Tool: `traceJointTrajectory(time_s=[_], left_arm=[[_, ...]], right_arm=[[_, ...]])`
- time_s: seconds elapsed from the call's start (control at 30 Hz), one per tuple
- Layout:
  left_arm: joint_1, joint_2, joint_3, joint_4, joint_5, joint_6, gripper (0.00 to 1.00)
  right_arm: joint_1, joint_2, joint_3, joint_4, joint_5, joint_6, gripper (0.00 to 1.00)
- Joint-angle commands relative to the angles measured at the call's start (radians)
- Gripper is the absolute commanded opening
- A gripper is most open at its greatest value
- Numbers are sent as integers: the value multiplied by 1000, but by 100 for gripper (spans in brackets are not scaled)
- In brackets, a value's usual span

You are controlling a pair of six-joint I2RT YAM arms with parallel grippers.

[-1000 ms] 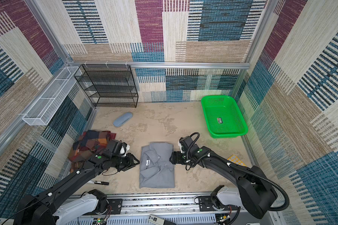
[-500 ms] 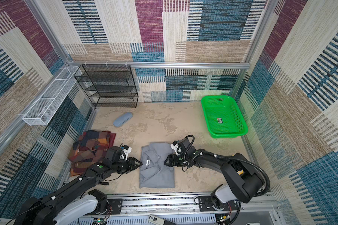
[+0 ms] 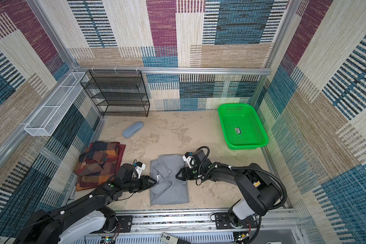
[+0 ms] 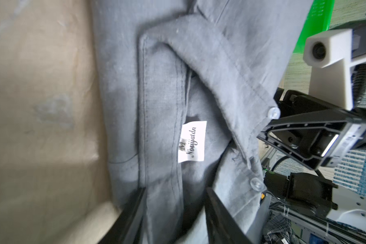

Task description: Fold and stack the long sleeve shirts

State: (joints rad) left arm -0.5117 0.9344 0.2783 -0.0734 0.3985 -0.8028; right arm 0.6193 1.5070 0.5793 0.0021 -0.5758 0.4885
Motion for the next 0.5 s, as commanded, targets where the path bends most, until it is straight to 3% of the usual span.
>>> traceJointTrajectory(time_s=[0.0, 0.07, 0.13, 0.17, 0.33, 0.47], left_arm=[[-3, -95, 26, -197, -211, 55, 54], [-5, -133, 37, -248, -283, 58, 55], [-8, -134, 56, -247, -284, 74, 57], [-10, -114, 64, -244, -283, 70, 64], [-36, 90, 98, -230, -259, 96, 65], [-94, 149, 127, -199, -296, 89, 65]], right_arm=[[2, 4, -7, -35, -4, -9, 73], [2, 9, 0, -48, 6, -13, 73], [3, 16, 8, -56, 11, -16, 73], [2, 18, 8, -57, 7, -16, 73], [2, 15, 10, -57, 4, -18, 73], [2, 17, 8, -41, -10, -12, 72]])
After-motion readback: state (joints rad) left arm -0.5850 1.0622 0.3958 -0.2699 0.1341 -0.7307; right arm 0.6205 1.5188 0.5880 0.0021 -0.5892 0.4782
